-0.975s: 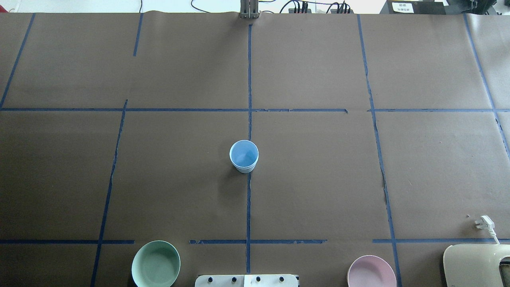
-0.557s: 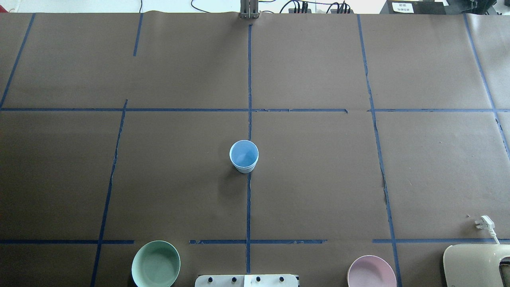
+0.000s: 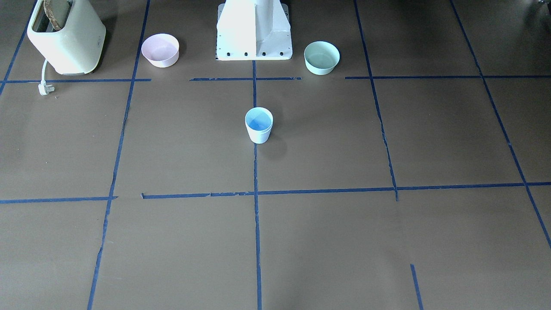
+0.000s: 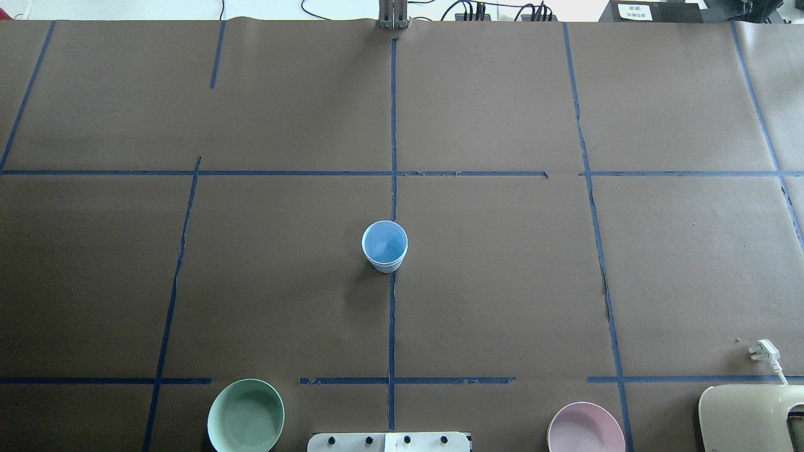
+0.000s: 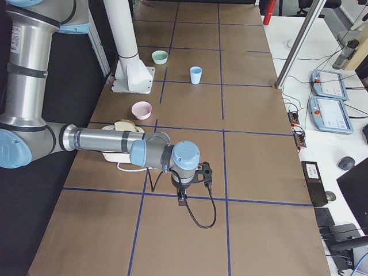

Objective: Stack blue cups with both arms

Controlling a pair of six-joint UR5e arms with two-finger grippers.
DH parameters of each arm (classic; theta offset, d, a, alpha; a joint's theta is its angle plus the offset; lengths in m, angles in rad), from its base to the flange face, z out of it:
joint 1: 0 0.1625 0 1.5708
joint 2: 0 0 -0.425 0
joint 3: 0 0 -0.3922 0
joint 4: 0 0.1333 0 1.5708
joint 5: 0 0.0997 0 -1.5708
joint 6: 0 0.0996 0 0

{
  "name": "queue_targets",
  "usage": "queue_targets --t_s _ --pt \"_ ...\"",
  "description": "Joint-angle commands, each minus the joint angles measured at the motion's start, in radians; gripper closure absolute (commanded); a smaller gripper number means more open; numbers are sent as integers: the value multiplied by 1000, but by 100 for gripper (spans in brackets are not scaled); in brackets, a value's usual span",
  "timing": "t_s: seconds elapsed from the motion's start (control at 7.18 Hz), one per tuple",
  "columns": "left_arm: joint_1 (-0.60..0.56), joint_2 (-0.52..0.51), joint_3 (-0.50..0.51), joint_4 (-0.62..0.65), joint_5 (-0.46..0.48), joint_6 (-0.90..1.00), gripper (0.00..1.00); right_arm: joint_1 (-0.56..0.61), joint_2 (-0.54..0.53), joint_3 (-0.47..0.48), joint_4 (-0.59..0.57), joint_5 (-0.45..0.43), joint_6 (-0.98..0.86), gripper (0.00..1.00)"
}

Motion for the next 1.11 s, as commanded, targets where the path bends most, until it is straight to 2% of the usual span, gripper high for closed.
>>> queue_targets --t_s 0.0,0.98 --pt "0 0 0 0 0 0 0 0 0 1 0 1 0 0" --pt "2 0 3 0 0 0 0 -2 0 1 0 12 2 0"
